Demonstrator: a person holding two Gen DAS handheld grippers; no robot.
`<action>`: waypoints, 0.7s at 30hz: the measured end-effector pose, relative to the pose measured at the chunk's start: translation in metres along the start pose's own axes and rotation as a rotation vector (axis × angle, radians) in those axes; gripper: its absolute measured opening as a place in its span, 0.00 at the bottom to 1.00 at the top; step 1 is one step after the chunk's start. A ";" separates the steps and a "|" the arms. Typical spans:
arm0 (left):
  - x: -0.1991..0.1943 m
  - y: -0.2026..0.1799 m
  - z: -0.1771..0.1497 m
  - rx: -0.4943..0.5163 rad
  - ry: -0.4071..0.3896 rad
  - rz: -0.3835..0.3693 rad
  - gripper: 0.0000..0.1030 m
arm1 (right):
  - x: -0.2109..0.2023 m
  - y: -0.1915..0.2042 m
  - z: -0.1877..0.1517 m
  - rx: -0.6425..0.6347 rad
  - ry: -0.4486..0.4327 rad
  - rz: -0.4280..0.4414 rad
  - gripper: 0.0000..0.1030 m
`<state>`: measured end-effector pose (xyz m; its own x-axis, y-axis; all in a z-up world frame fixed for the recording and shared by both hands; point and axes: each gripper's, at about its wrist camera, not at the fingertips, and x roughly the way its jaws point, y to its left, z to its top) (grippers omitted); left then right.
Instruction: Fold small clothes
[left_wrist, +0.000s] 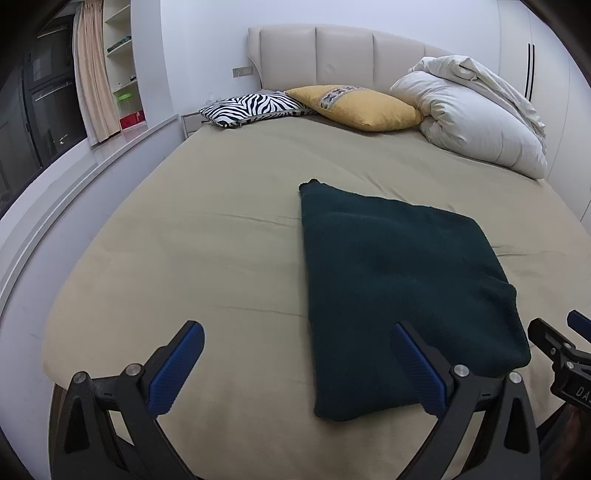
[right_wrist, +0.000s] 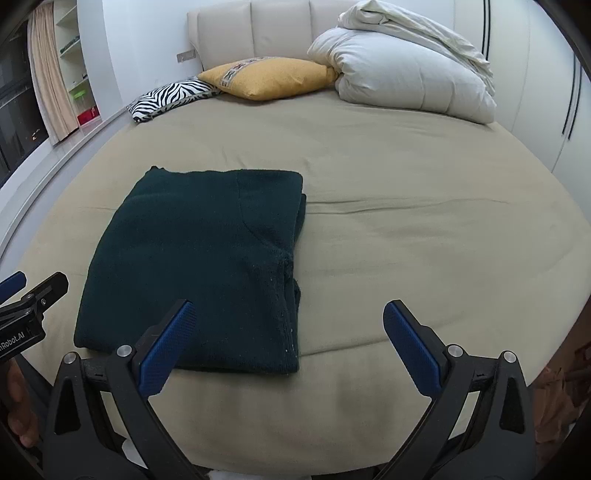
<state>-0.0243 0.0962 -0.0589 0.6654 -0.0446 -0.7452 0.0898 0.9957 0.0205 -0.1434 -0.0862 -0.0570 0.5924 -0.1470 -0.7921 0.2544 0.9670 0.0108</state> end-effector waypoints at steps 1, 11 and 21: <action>0.001 0.000 0.000 0.001 0.001 0.000 1.00 | 0.001 0.001 0.000 -0.002 0.002 0.000 1.00; 0.009 0.002 -0.003 0.004 0.024 -0.009 1.00 | 0.005 0.008 0.002 -0.011 0.015 -0.001 1.00; 0.010 0.001 -0.004 0.005 0.027 -0.013 1.00 | 0.006 0.014 0.003 -0.012 0.016 -0.002 1.00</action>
<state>-0.0202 0.0974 -0.0692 0.6442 -0.0558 -0.7628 0.1025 0.9946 0.0138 -0.1340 -0.0738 -0.0597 0.5796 -0.1453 -0.8018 0.2458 0.9693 0.0020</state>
